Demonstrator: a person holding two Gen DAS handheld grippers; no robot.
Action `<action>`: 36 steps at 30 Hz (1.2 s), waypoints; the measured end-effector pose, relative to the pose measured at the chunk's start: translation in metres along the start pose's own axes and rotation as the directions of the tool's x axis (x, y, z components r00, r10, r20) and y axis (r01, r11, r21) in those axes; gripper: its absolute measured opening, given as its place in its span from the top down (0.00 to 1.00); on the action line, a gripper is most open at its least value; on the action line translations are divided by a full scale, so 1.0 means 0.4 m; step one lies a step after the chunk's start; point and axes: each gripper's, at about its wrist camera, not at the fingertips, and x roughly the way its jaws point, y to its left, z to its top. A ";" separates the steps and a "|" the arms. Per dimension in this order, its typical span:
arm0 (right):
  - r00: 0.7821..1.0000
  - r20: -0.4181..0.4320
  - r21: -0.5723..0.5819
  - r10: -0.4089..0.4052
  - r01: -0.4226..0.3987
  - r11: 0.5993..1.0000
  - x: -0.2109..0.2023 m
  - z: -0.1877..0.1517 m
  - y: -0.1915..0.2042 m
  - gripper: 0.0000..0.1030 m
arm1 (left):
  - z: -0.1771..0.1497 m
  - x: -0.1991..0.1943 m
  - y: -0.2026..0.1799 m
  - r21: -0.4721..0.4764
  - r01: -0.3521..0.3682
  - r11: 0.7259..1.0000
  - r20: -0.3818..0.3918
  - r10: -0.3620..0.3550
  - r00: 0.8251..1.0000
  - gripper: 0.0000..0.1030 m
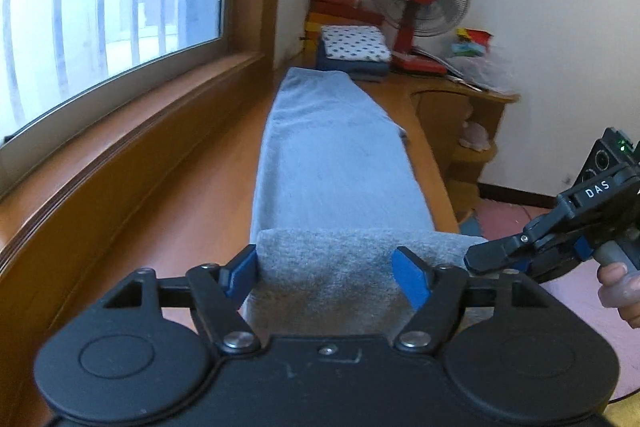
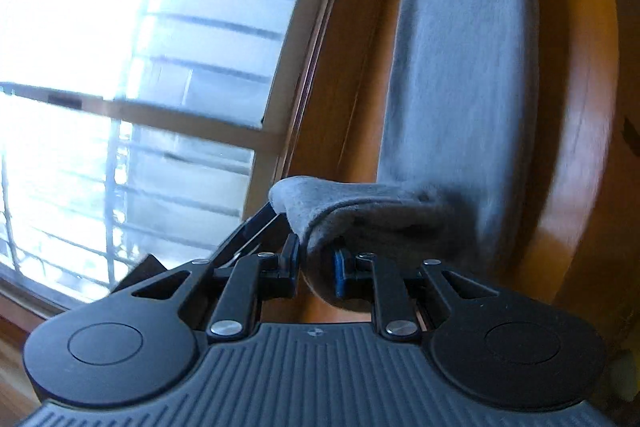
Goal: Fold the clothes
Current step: 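Grasp the folded sweatpants end with the right gripper and lift it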
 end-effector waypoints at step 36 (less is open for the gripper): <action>0.870 0.278 -0.706 -0.407 0.473 0.528 0.076 0.190 -0.002 0.50 | 0.007 0.305 -0.066 -0.026 -0.087 0.996 -0.206 0.080 0.975 0.08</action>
